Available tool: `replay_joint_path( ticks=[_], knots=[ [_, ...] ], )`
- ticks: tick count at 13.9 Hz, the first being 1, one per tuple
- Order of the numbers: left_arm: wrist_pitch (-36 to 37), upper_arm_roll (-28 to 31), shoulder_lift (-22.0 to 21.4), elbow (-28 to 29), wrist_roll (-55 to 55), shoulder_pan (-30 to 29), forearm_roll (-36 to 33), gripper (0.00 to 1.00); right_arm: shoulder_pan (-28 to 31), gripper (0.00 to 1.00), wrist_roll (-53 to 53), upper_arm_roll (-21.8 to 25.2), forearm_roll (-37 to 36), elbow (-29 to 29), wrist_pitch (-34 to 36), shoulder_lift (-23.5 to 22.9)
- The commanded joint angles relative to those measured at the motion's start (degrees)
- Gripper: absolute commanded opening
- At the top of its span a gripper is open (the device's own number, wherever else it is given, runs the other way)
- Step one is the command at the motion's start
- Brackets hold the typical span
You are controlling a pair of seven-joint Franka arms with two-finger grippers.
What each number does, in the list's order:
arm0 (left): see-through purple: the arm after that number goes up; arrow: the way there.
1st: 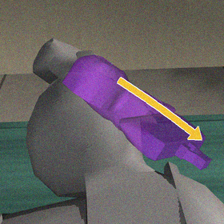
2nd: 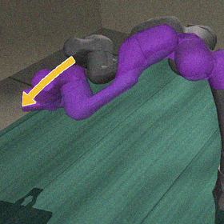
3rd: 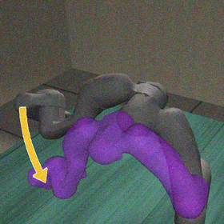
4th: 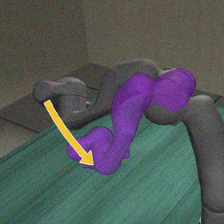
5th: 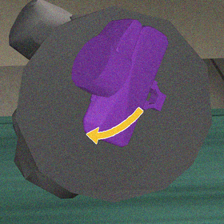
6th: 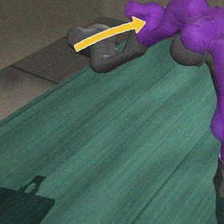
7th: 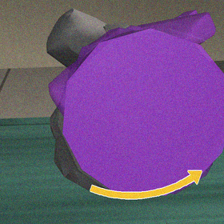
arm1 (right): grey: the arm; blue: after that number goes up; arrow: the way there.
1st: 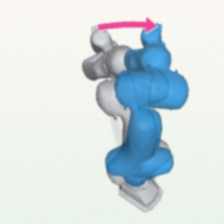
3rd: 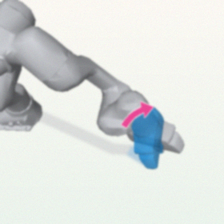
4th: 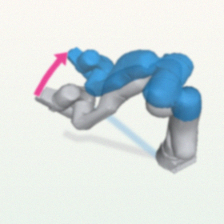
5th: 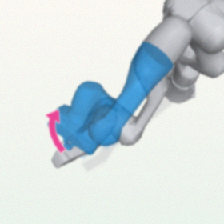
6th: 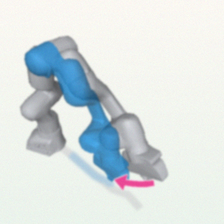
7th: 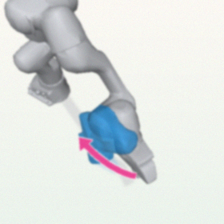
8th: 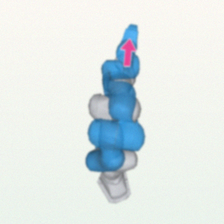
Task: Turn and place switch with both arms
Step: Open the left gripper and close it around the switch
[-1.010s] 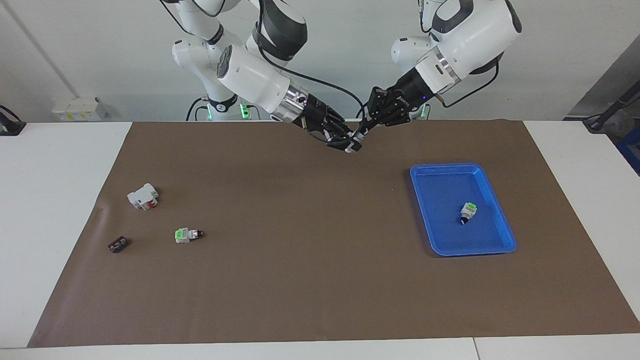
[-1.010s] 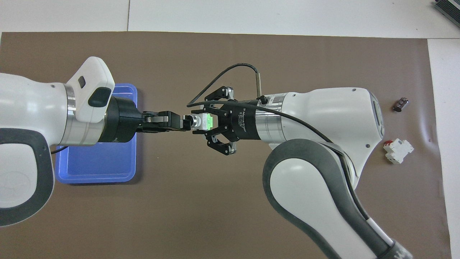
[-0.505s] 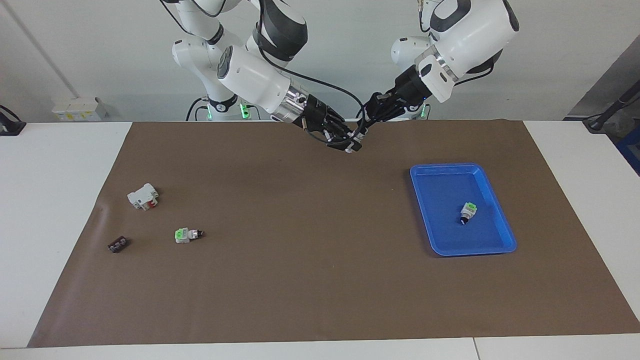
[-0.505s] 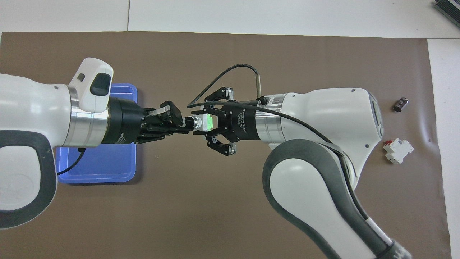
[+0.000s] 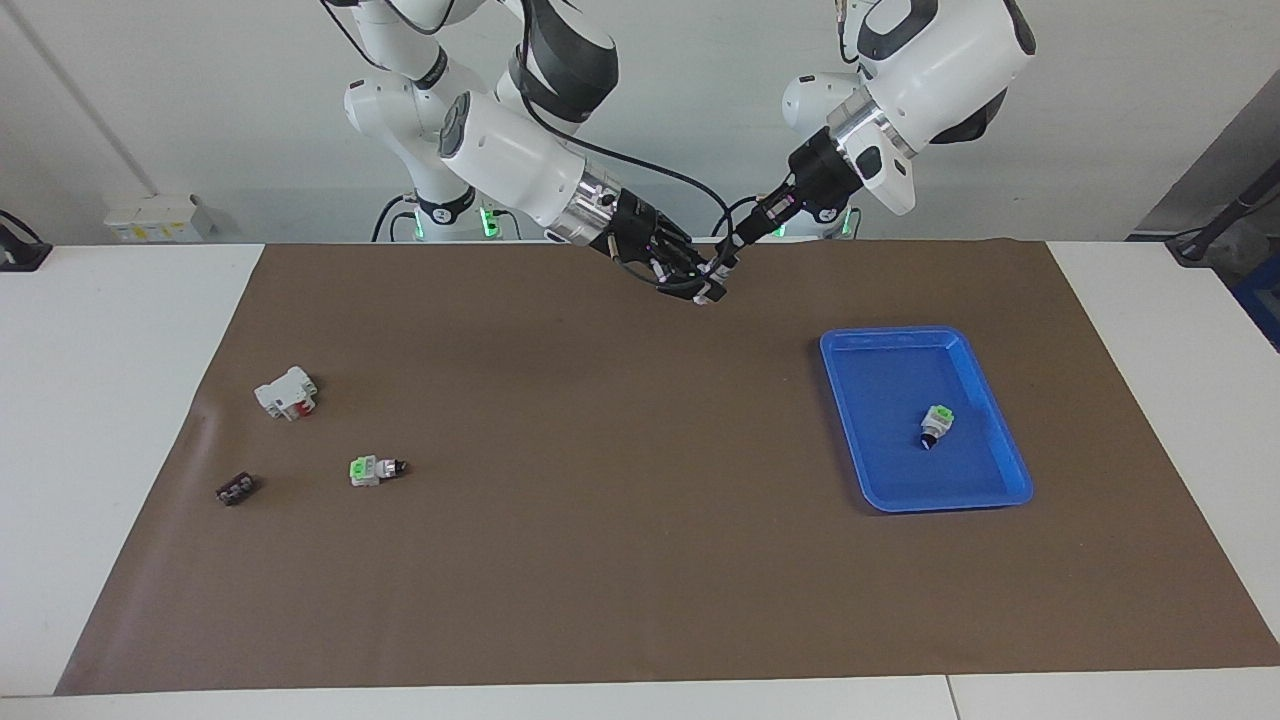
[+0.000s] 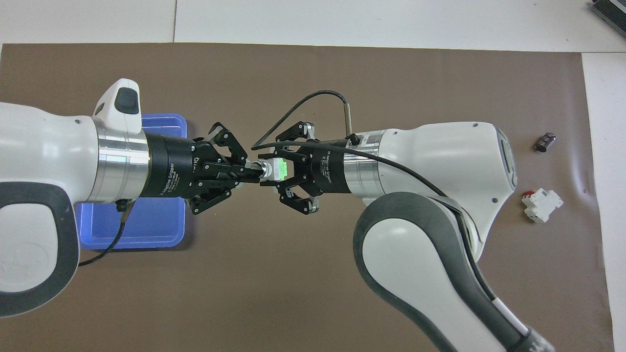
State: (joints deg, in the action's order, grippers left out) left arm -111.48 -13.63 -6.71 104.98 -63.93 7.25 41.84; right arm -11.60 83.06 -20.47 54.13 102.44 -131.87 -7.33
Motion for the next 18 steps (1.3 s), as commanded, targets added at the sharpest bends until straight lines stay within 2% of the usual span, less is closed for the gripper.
replay_joint_path(
  ticks=[1, 4, 12, 13, 14, 18],
  knots=[
    [-2.4, -0.1, -0.6, 1.5, -14.2, 1.1, -6.1, 0.0, 0.4, 0.0, 0.3, -0.4, 1.3, -0.2, -1.1, 0.7],
    [-3.3, -0.2, -0.7, 1.9, -22.8, 1.4, -10.2, 0.0, 0.4, 0.0, 0.3, -0.4, 1.3, -0.2, -1.0, 0.7],
    [-3.4, -0.1, -0.8, 2.0, -24.8, 1.8, -10.5, 0.0, 0.4, 0.0, 0.1, -0.4, 1.3, -0.2, -0.9, 0.7],
    [-3.4, -0.2, -0.8, 2.0, -24.8, 1.7, -10.5, 0.0, 0.4, 0.19, 0.0, -0.4, 1.2, -0.2, -0.8, 0.7],
    [-3.4, -0.2, -0.8, 2.0, -24.7, 1.6, -10.7, 0.0, 0.4, 0.98, -0.4, -0.4, 0.3, -0.2, -0.8, 1.0],
    [-3.5, -0.2, -0.9, 2.2, -23.8, 1.5, -13.4, 0.0, 0.5, 1.0, -2.9, -0.2, -3.5, -0.1, -0.1, 1.6]
  ],
)
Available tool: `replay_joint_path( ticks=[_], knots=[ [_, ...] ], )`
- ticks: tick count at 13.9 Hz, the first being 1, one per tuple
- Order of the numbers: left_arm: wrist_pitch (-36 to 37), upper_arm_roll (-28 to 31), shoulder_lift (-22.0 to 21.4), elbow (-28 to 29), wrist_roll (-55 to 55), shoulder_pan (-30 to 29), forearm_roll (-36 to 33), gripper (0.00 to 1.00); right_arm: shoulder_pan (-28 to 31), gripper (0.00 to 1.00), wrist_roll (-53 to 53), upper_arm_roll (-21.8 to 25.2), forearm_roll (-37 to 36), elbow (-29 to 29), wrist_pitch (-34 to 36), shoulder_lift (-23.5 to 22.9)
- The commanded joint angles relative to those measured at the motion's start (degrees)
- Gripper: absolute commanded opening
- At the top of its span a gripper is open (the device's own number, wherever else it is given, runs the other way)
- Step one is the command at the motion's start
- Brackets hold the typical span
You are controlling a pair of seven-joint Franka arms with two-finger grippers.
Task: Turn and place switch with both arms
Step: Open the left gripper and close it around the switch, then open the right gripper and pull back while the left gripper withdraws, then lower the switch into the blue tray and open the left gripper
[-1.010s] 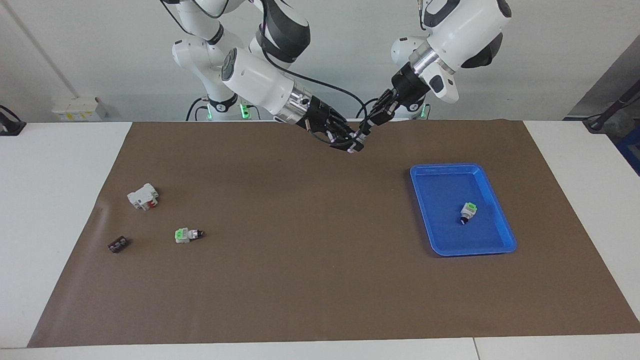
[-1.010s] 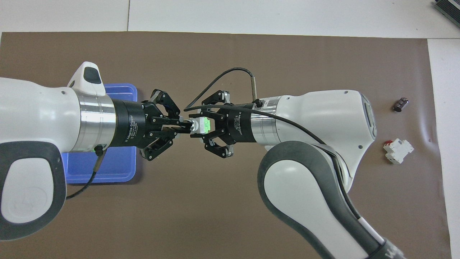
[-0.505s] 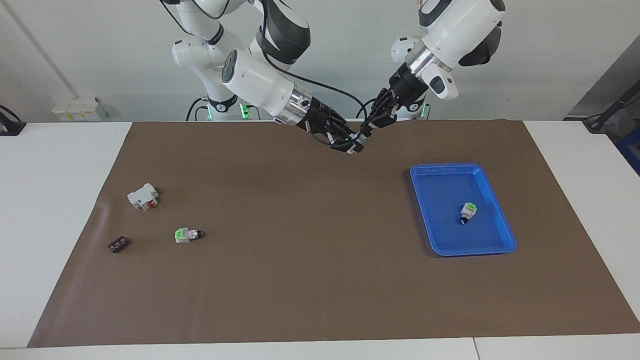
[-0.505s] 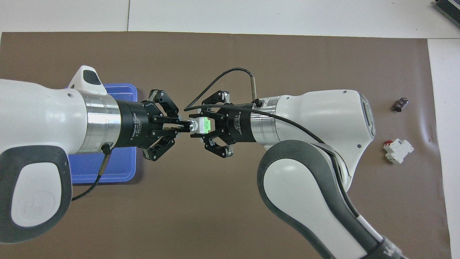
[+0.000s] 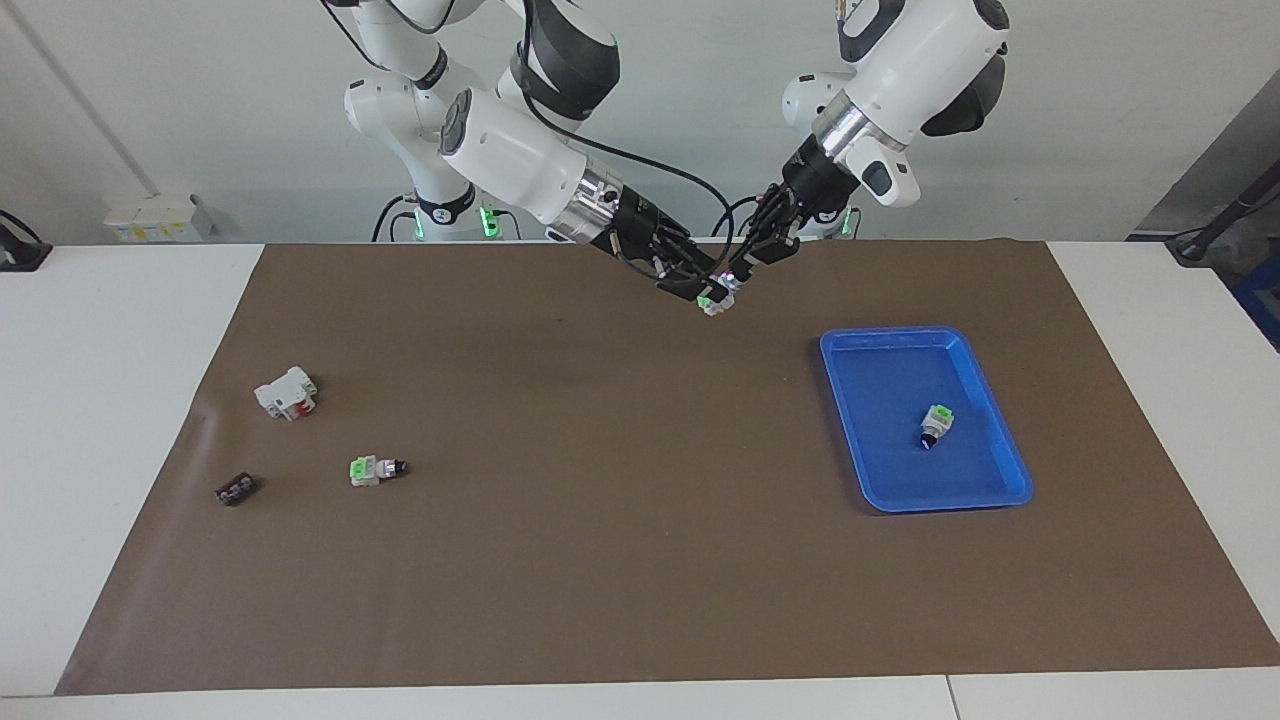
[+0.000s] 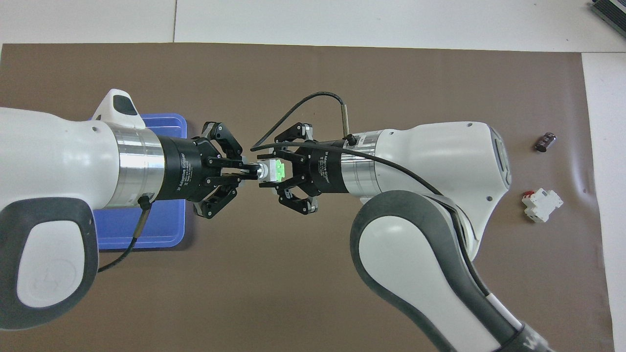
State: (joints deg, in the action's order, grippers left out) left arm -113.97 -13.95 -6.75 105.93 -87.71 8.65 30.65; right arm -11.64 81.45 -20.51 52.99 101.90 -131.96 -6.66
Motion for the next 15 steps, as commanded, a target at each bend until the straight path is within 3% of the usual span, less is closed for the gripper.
replay_joint_path(
  ticks=[1, 3, 7, 11, 15],
  knots=[
    [-1.0, 0.1, -0.8, 1.5, 1.2, 0.0, -3.0, 0.0, 0.8, 1.0, -1.6, -0.1, -4.8, 0.4, 0.0, 1.5],
    [-1.3, 0.3, -1.6, 3.8, 5.7, -0.1, -5.8, 0.0, 1.5, 1.0, -5.4, 0.1, -12.4, 1.3, 0.3, 2.7],
    [-9.5, 0.3, -5.9, 15.6, 29.0, -7.1, -7.5, 0.0, 7.0, 1.0, -18.0, 0.3, -27.3, 2.9, 3.7, 3.5],
    [-9.0, 0.3, -5.2, 17.6, 50.3, -14.9, -10.0, 0.0, 14.2, 1.0, -40.6, 0.3, -42.3, 2.9, 10.6, 3.7],
    [-9.9, 0.3, -3.9, 22.2, 75.5, -20.2, -15.2, 0.0, 18.1, 1.0, -53.7, 0.3, -55.5, 2.0, 15.1, 3.8]
  ],
)
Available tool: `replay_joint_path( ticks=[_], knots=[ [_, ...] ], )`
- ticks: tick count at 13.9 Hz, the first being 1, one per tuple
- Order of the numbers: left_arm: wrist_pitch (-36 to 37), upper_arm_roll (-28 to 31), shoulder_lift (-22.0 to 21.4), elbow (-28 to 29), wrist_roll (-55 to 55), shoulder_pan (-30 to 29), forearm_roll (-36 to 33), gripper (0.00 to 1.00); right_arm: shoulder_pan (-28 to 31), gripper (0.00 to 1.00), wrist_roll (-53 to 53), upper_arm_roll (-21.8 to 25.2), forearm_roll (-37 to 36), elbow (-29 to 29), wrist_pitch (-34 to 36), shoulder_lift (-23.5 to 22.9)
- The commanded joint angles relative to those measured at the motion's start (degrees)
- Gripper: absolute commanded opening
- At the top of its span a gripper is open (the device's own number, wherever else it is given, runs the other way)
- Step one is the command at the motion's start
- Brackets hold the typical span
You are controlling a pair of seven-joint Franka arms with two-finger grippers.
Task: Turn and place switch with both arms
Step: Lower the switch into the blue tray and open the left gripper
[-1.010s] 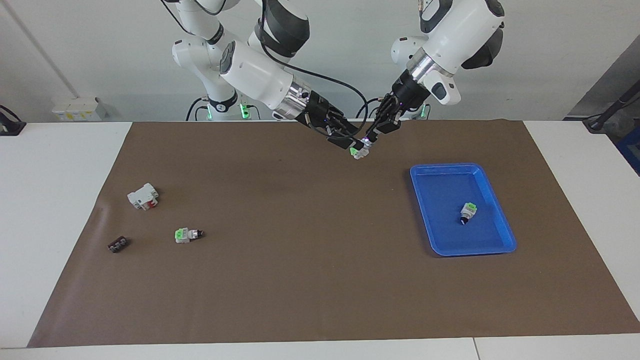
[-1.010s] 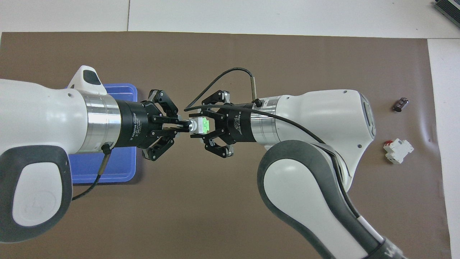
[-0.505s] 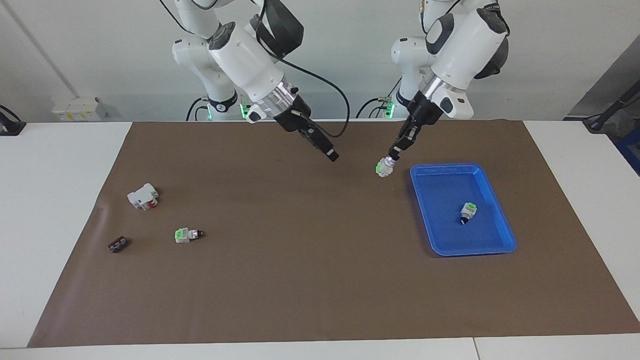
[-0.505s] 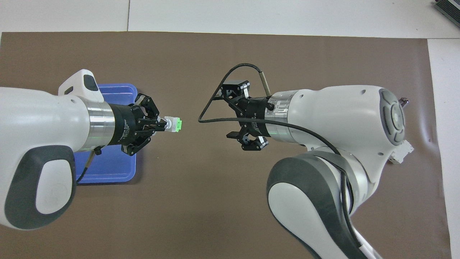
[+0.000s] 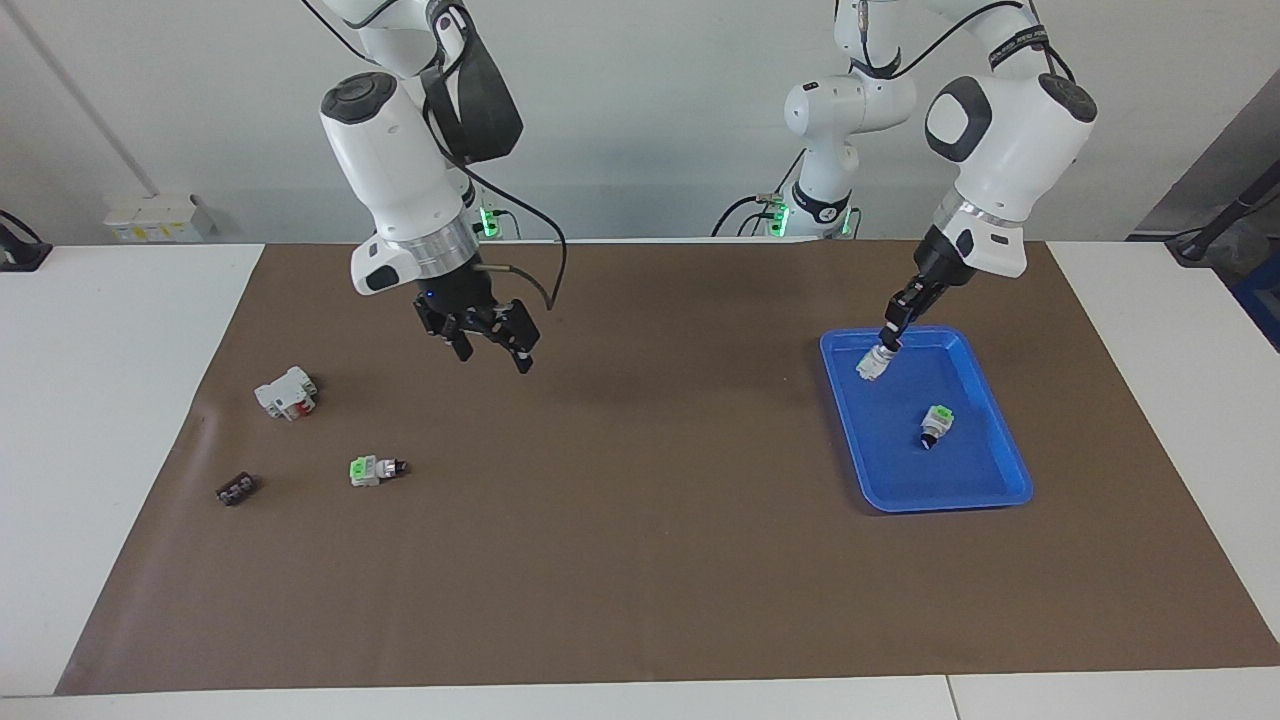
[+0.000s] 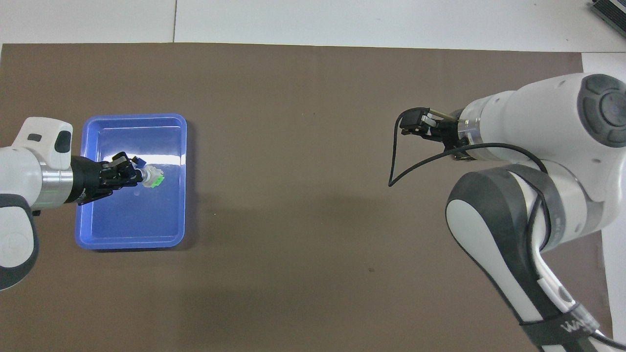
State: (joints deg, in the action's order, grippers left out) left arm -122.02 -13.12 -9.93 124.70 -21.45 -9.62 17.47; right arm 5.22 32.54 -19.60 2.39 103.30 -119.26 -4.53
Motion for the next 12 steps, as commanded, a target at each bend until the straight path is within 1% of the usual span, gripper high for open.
replay_joint_path(
  ticks=[1, 2, 3, 4, 5, 6, 7, 8, 10, 11, 12],
  knots=[
    [-2.3, -0.5, 0.0, 4.0, 12.5, -2.8, -2.8, 0.0, 1.6, 1.0, -5.9, -0.3, -6.5, 0.1, 4.4, 2.2],
    [-4.3, -0.5, 0.5, 5.6, 14.6, -2.8, -4.0, 0.0, 2.3, 1.0, -6.4, 0.3, -6.7, -0.2, 6.1, 3.4],
    [-6.7, -0.6, 0.8, 7.4, 16.2, -2.5, -6.2, 0.0, 1.8, 1.0, -7.1, 2.1, -6.7, -0.4, 8.5, 5.0],
    [-8.2, -0.6, 1.3, 8.2, 18.4, -2.5, -7.8, 0.0, -0.9, 1.0, -8.6, 6.5, -6.7, -1.0, 10.8, 6.1],
    [-8.2, -0.6, 2.3, 8.0, 21.3, -2.7, -8.1, 0.0, -5.6, 1.0, -10.8, 12.6, -6.7, -1.8, 13.4, 6.5],
    [-8.1, -0.6, 2.7, 7.4, 24.0, -2.8, -8.1, 0.44, -8.6, 1.0, -12.8, 18.1, -6.3, -3.2, 15.7, 6.6],
    [-7.4, -0.6, 3.0, 5.7, 25.6, -2.7, -8.2, 0.83, -9.1, 1.0, -15.1, 20.0, -5.9, -4.9, 17.8, 6.5],
    [-5.9, -0.6, 4.3, 3.2, 25.7, -2.7, -8.2, 0.97, -8.9, 1.0, -17.5, 20.8, -5.8, -7.5, 20.3, 6.4],
    [2.8, -0.5, 7.5, -6.6, 25.4, -2.5, -8.2, 0.99, -8.7, 1.0, -22.1, 24.8, -5.7, -12.5, 26.2, 6.1],
    [8.1, -0.5, 9.2, -12.7, 25.2, -2.6, -8.2, 0.99, -8.7, 1.0, -22.9, 25.4, -5.9, -13.8, 27.8, 6.2],
    [12.4, -0.5, 10.4, -17.4, 25.1, -2.6, -8.3, 0.99, -8.6, 1.0, -23.0, 25.3, -5.9, -13.2, 28.4, 6.5]
  ],
)
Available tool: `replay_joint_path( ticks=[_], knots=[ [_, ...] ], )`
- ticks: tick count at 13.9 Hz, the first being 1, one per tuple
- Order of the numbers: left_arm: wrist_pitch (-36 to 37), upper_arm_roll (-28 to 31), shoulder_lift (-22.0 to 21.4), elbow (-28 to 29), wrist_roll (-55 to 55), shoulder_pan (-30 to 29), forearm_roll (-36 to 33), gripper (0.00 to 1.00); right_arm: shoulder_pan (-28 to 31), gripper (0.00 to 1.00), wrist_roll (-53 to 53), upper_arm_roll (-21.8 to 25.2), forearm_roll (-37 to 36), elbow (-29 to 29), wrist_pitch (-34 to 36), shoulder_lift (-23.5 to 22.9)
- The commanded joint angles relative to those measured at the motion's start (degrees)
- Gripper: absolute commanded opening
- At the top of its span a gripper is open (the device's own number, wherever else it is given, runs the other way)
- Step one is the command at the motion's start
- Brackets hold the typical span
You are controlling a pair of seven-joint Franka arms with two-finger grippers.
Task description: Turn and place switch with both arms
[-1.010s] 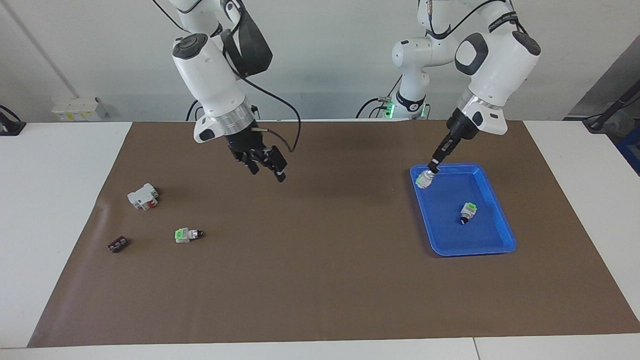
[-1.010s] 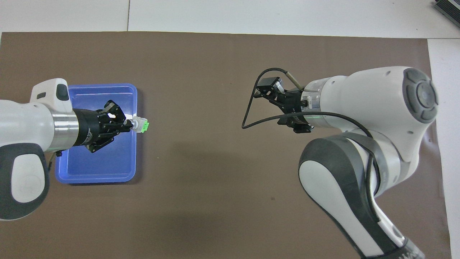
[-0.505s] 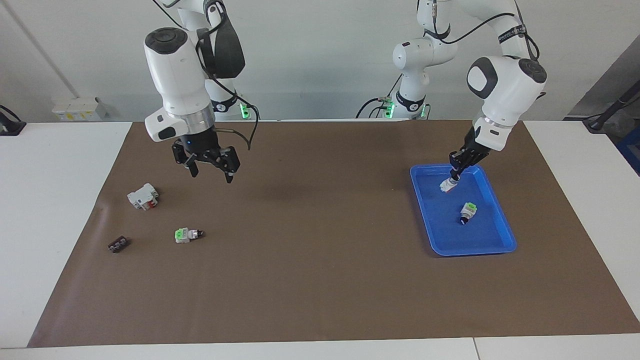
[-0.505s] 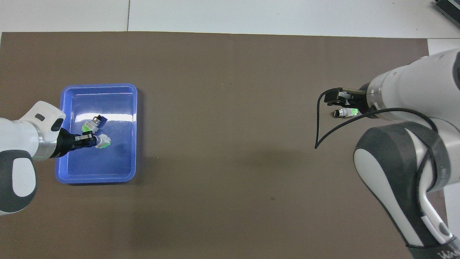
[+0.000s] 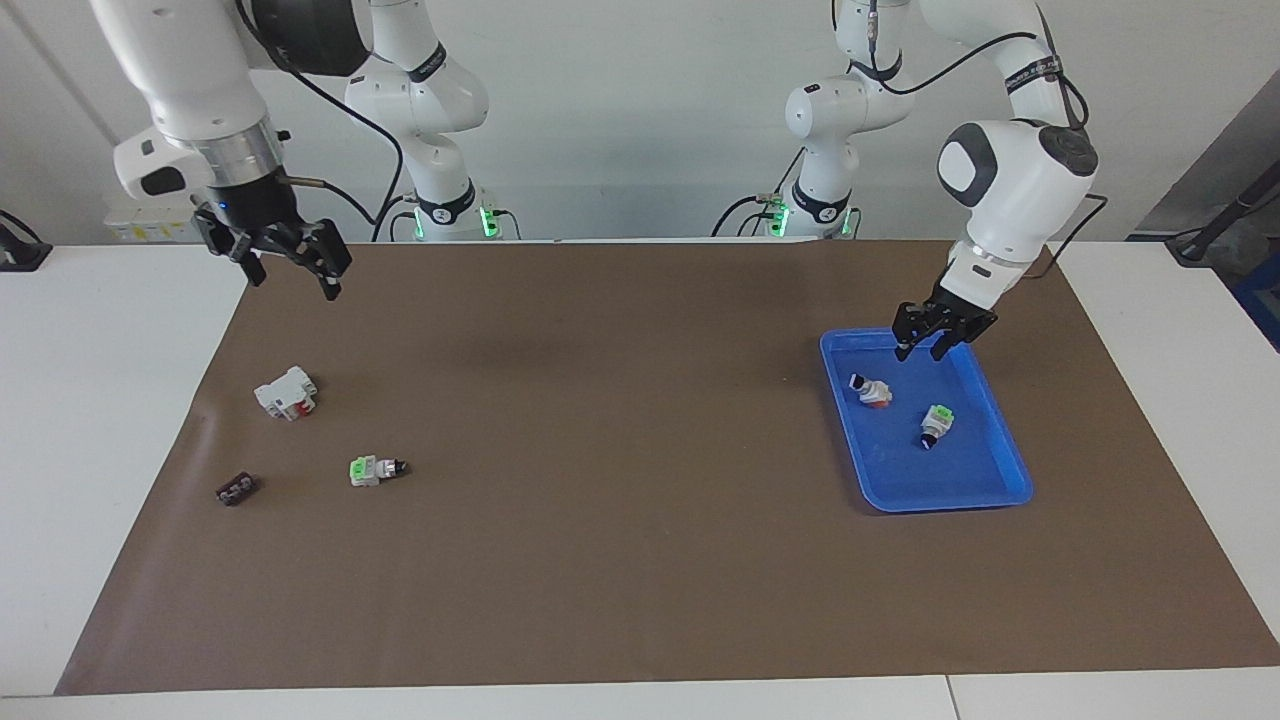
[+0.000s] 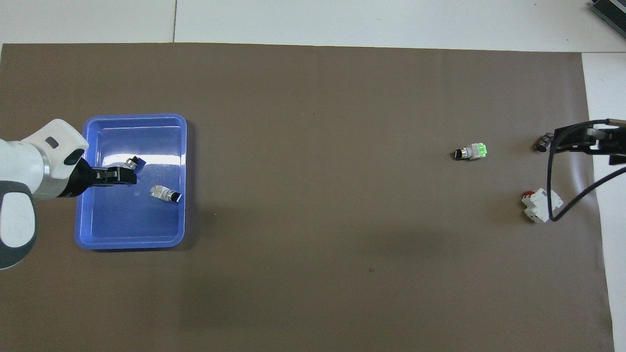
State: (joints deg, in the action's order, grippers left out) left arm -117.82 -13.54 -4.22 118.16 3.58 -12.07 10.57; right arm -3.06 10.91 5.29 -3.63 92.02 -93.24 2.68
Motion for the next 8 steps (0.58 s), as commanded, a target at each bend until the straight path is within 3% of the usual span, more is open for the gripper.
replay_joint_path(
  ticks=[1, 3, 5, 8],
  knots=[
    [11.1, -0.1, 4.9, -13.9, 0.1, -0.2, -1.4, 0.99, 0.0, 1.0, -1.8, 0.4, 0.4, -1.7, 2.8, -0.7],
    [15.8, 0.0, 4.8, -17.5, 0.1, 0.5, -2.7, 0.99, 0.1, 1.0, -5.1, 0.4, 0.4, -1.3, 2.3, -1.0],
    [25.0, -0.3, 5.3, -24.3, 0.2, 2.2, -9.7, 0.99, 3.1, 1.0, -5.8, -1.5, 0.6, -1.5, 2.9, -1.1],
    [40.1, -0.1, 11.2, -39.4, 0.1, 5.4, -11.2, 0.99, 2.9, 1.0, -5.5, -2.7, 0.9, -1.5, 3.2, -0.8]
  ],
)
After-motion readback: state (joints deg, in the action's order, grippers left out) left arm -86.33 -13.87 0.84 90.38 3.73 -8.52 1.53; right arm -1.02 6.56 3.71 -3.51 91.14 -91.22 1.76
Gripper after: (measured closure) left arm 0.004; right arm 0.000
